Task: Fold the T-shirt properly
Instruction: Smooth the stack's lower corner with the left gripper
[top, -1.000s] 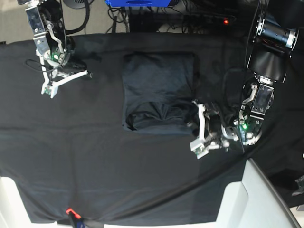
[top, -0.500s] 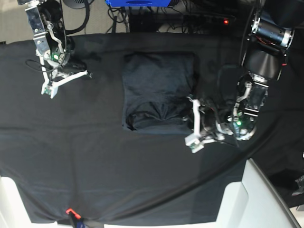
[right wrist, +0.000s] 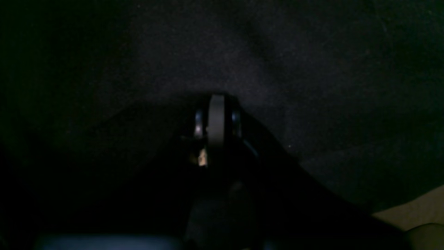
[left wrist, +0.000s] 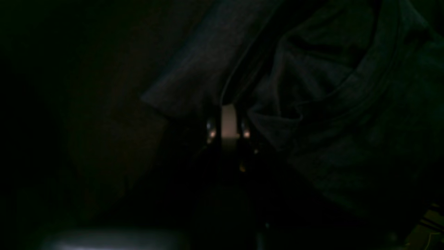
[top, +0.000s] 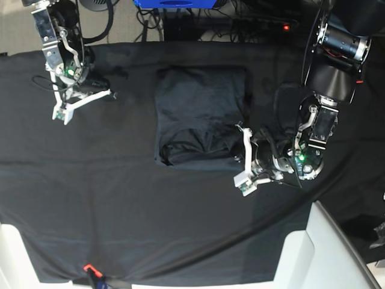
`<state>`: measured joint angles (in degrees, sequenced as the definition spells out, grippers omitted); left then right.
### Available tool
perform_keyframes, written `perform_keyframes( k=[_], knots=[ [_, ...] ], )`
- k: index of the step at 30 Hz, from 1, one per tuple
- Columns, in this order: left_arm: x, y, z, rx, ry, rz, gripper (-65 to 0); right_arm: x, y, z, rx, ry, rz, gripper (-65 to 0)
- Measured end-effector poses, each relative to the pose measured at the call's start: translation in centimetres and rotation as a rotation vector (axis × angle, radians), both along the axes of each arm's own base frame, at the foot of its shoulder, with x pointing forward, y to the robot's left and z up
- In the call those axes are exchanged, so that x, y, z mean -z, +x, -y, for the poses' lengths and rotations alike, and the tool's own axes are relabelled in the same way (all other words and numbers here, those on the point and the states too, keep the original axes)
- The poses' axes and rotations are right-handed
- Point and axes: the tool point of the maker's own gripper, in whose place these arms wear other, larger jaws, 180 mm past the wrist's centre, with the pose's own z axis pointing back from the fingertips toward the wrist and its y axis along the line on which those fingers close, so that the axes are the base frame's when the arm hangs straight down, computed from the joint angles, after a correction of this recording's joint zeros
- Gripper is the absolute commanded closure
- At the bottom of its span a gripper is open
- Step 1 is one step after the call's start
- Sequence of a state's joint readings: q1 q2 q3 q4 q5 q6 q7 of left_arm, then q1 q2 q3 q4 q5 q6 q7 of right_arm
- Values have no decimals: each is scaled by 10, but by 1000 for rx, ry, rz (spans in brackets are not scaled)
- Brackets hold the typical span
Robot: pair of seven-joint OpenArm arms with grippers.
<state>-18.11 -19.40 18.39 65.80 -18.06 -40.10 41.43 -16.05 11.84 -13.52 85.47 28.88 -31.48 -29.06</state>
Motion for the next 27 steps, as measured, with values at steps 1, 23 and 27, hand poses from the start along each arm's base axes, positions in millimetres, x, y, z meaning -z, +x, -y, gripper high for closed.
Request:
perform_keyframes(
  k=[1,23,27],
  knots=[
    [0,0,0,0,0,0,0,0,0,0,0,0,0,-29],
    [-11,23,-15,24,117,68,0,0,0,0,-1,-3,5,-29],
    [-15,28,-3,28,71,100,0,0,0,0,-1,-3,4,-29]
  ],
)
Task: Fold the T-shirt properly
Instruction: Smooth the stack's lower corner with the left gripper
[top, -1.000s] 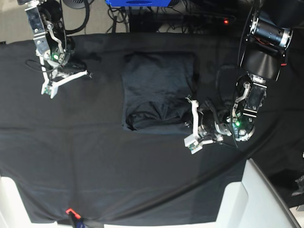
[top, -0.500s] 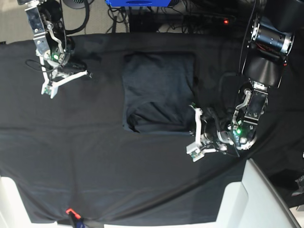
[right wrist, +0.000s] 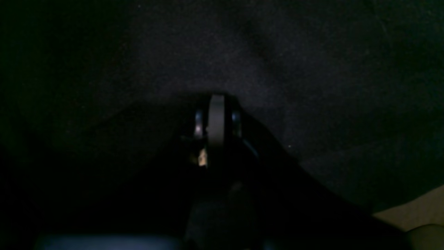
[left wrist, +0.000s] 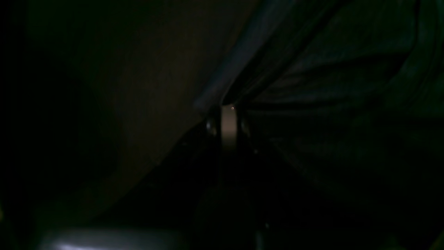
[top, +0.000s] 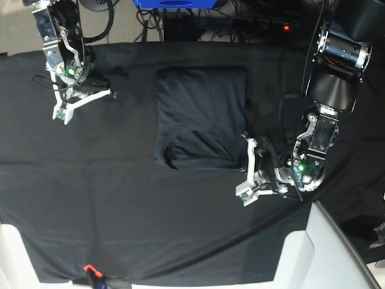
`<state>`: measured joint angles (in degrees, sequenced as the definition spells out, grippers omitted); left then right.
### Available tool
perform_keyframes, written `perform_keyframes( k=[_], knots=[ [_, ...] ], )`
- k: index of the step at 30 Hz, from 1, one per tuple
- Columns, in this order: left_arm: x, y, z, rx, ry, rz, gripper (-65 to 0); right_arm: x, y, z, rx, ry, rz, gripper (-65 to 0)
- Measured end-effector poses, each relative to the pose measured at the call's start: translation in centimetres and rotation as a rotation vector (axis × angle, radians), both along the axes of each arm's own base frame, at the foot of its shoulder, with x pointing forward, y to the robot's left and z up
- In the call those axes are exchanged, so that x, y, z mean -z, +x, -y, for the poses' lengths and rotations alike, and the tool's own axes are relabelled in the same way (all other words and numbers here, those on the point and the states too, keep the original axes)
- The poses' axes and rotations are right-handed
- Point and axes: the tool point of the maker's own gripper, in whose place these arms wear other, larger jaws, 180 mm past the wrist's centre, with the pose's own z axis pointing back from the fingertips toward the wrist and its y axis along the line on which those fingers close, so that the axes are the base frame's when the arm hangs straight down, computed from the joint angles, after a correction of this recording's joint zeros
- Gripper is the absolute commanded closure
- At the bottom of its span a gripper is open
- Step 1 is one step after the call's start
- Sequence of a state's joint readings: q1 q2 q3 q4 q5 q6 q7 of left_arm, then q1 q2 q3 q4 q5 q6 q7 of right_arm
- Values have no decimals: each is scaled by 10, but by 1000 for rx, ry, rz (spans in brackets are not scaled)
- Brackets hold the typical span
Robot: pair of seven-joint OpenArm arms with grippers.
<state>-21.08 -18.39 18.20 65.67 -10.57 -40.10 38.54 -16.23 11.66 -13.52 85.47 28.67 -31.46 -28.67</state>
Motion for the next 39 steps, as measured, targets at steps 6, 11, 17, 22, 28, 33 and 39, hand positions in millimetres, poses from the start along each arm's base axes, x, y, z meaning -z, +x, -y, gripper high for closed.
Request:
perform_keyframes(
  k=[6,11,17,22,28,33,39],
  knots=[
    [20,-6,-2,-29,-16,-59,0,0,0,0,0,0,1,-29],
    [10,6,6,-28,-38,-35,0,0,0,-1,0,-1,0,-29],
    [7,11,3,-31,-30,-27,0,0,0,-1,0,-1,0,-29],
    [-3,22,5,-28,-35,-2,0,0,0,0,0,-1,0,-29],
    [-1,20,5,-27,-34,-7,0,0,0,0,0,-1,1,-29],
    [-1,20,5,-27,-34,-7,0,0,0,-1,0,-1,1,-29],
    [2,19,-1,-19,9,-3,0,0,0,-1,-1,0,1,-29]
  ],
)
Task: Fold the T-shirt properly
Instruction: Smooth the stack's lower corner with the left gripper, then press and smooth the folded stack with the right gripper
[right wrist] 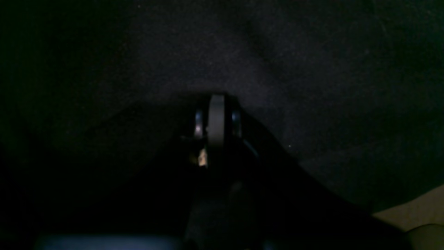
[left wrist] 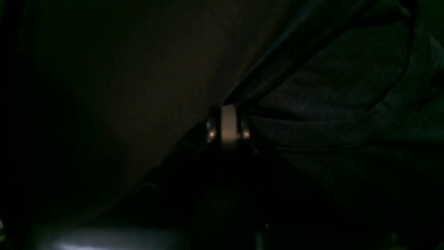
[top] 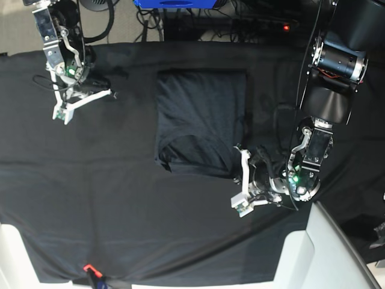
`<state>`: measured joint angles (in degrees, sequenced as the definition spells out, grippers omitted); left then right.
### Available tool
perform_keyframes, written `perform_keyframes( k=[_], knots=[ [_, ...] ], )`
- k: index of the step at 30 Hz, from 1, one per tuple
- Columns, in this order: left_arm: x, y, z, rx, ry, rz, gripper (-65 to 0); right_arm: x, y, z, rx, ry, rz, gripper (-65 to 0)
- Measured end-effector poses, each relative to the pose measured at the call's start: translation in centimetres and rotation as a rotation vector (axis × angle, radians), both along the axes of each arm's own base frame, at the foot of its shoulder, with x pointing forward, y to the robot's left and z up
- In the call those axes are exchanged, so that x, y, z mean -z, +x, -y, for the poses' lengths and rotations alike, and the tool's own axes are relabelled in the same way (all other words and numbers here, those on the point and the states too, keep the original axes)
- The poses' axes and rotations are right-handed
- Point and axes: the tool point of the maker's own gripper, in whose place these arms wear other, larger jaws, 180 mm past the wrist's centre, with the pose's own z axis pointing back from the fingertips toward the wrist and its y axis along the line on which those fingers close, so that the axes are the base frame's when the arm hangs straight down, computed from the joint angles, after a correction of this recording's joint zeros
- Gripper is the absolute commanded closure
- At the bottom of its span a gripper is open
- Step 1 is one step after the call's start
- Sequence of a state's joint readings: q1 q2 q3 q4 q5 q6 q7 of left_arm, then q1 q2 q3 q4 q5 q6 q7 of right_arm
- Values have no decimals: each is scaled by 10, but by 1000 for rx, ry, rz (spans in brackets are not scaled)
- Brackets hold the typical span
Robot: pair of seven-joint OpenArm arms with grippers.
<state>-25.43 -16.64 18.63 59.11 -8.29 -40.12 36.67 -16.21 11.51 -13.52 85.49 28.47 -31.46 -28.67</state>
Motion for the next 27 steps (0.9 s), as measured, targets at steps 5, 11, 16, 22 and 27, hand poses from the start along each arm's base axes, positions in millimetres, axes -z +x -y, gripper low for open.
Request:
perform_keyframes(
  k=[5,11,16,22,27],
  knots=[
    [6,-4,-5,11,46,-4,-201,0,0,0,0,0,0,-29],
    [2,2,-7,9,52,10,-230,0,0,0,0,0,0,-29],
    [-3,7,-7,7,47,25,-224,0,0,0,0,0,1,-29],
    [-35,27,-1,0,0,124,-222,-5,-3,-5,1,35,-17,-29],
    [-55,8,-48,-206,-106,216,-112,-39,14,-12,-28,55,80,-32]
  ],
)
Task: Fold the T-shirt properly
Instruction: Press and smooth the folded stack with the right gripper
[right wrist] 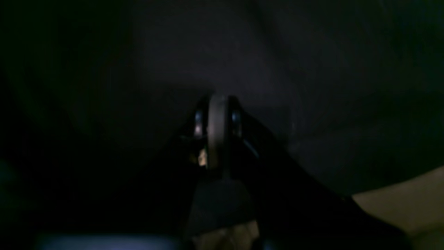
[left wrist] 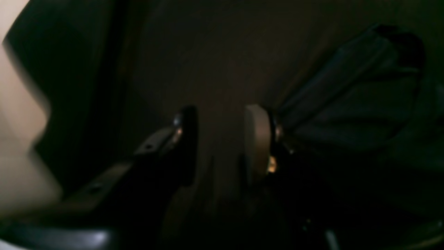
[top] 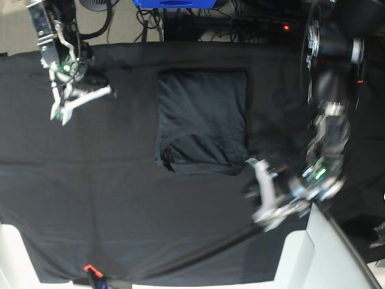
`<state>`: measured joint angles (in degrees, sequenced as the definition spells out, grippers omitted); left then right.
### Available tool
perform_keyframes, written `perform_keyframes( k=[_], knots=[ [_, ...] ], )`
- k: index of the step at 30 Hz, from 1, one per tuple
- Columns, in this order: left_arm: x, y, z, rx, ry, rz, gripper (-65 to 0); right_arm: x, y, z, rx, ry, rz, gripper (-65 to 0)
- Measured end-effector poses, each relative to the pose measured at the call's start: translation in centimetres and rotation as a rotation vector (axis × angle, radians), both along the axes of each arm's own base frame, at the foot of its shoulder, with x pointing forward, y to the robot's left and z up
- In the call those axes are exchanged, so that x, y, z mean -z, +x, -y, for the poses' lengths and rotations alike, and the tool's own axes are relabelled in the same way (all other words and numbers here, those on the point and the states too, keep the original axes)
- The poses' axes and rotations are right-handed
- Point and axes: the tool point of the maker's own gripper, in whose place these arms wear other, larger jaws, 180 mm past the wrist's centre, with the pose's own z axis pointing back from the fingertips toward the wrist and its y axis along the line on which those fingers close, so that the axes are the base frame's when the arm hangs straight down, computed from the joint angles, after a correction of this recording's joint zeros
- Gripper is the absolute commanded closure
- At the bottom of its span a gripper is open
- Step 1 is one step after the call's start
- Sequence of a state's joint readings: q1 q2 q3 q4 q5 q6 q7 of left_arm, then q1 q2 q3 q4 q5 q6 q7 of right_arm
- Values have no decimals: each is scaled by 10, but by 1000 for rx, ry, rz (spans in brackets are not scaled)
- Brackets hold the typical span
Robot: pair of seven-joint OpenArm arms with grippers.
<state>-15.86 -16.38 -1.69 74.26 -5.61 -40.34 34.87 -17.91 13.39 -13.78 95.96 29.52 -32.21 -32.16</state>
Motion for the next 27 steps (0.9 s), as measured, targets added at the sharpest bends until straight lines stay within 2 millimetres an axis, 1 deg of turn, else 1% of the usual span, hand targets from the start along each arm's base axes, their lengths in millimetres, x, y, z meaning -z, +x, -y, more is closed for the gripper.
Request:
perform_keyframes(
  k=[1,2,5,7,9,10,12,14,15,17,18,19,21,24,27],
  knots=[
    [5,-9,-19,-58,-6,-10,-31,-11,12,-4,-13,8,46,-32],
    [12,-20,-40,-125,-13,-28,0,-22,24,-10,-43,23,87,-32],
    [30,-57,-104,-315,-12,-74,0,-50,57,-44,-206,105,140,-32],
    [41,-89,-141,-399,14,-112,0,-68,74,-71,-311,134,159,-32],
    [59,-130,-162,-430,60,-186,0,-85,87,-103,-399,172,170,-32],
    [68,-151,-167,-445,67,-225,0,-91,91,-120,-450,182,174,-32],
    [81,-182,-171,-472,74,-277,0,-101,91,-151,-562,191,176,-65],
    [80,-196,-170,-493,38,-248,0,-107,93,-179,-640,200,187,-159],
    [78,-200,-174,-510,29,-232,0,-106,93,-190,-665,202,182,-209],
    [79,-209,-178,-540,22,-231,0,-102,95,-202,-679,215,167,-291],
    [80,-214,-180,-556,22,-234,0,-99,96,-206,-679,221,157,-318],
    [81,-219,-182,-572,19,-238,0,-95,99,-206,-682,215,144,-320],
    [84,-229,-184,-608,8,-247,0,-85,108,-198,-662,183,118,-320],
    [84,-234,-187,-650,-9,-241,0,-83,133,-187,-623,139,180,-320],
    [83,-239,-192,-681,-17,-234,0,-67,145,-176,-604,102,154,-320]
  ],
)
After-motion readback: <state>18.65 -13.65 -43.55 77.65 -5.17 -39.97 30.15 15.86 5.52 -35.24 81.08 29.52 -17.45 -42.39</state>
